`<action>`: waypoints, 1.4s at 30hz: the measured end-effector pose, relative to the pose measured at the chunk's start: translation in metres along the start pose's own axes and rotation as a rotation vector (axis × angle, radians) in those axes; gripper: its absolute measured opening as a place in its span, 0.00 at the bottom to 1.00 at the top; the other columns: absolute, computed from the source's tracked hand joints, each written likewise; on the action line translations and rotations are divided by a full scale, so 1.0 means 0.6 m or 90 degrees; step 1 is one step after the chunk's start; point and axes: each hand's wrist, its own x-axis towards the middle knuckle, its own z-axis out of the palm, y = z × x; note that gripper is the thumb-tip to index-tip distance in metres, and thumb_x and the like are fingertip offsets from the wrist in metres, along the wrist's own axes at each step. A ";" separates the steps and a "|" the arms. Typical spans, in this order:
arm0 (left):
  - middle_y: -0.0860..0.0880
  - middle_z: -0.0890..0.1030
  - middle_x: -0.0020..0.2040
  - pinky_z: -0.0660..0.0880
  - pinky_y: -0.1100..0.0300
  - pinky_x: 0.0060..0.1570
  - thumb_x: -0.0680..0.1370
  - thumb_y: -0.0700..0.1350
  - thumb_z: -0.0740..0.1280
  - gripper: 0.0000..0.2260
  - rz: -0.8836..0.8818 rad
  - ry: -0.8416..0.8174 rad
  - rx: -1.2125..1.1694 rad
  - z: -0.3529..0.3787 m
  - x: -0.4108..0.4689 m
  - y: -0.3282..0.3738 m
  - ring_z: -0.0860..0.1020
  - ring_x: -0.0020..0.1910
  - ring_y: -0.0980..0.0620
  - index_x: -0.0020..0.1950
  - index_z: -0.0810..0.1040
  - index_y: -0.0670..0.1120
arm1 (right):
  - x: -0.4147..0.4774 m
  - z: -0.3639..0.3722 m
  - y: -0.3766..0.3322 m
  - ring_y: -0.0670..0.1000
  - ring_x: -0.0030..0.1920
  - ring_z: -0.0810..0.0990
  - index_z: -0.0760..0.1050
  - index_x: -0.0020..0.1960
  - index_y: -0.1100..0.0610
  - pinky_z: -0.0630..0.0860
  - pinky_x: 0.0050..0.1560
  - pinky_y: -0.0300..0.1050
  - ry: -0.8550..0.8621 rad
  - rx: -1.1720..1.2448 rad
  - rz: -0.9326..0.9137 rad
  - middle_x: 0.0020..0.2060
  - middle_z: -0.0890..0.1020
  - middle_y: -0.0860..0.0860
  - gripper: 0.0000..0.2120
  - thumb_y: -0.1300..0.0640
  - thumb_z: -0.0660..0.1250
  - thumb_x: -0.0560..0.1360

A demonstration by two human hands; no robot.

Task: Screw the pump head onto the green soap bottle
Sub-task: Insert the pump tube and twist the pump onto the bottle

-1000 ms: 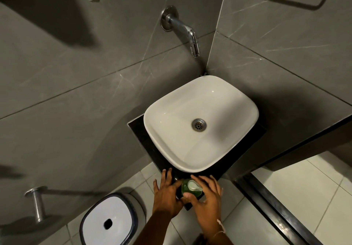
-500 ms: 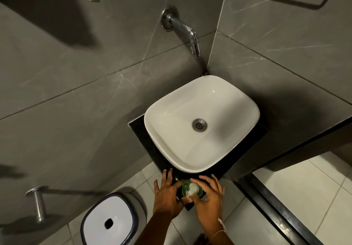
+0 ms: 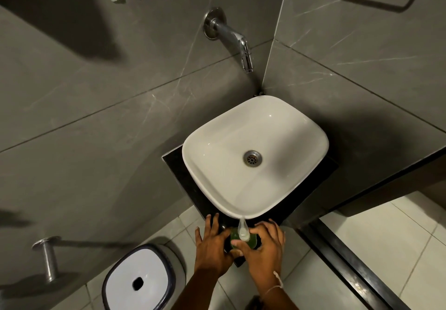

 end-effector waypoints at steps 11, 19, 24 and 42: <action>0.50 0.46 0.80 0.38 0.38 0.73 0.69 0.65 0.67 0.29 0.003 0.004 0.011 0.006 0.002 -0.001 0.37 0.77 0.48 0.68 0.65 0.62 | 0.003 -0.008 0.006 0.53 0.70 0.67 0.83 0.51 0.44 0.58 0.70 0.69 -0.042 0.029 -0.036 0.56 0.78 0.37 0.18 0.43 0.72 0.61; 0.50 0.48 0.80 0.41 0.37 0.74 0.68 0.65 0.66 0.30 0.000 0.005 0.024 0.007 0.002 -0.002 0.38 0.77 0.48 0.69 0.65 0.62 | -0.004 0.013 0.015 0.50 0.59 0.70 0.80 0.41 0.48 0.73 0.57 0.48 0.023 0.081 0.017 0.49 0.75 0.41 0.15 0.47 0.77 0.56; 0.50 0.47 0.80 0.41 0.37 0.74 0.69 0.66 0.66 0.30 -0.004 0.002 0.012 0.006 0.002 0.000 0.38 0.77 0.48 0.69 0.66 0.61 | -0.002 0.008 0.010 0.50 0.61 0.70 0.82 0.47 0.50 0.68 0.59 0.37 -0.041 0.112 0.014 0.52 0.77 0.45 0.14 0.50 0.74 0.63; 0.50 0.46 0.80 0.38 0.38 0.73 0.68 0.68 0.66 0.32 -0.005 -0.011 -0.005 0.002 0.001 0.000 0.38 0.77 0.48 0.70 0.63 0.64 | 0.016 -0.025 0.026 0.51 0.67 0.66 0.82 0.53 0.49 0.63 0.66 0.49 -0.110 -0.017 -0.107 0.55 0.77 0.41 0.15 0.48 0.71 0.67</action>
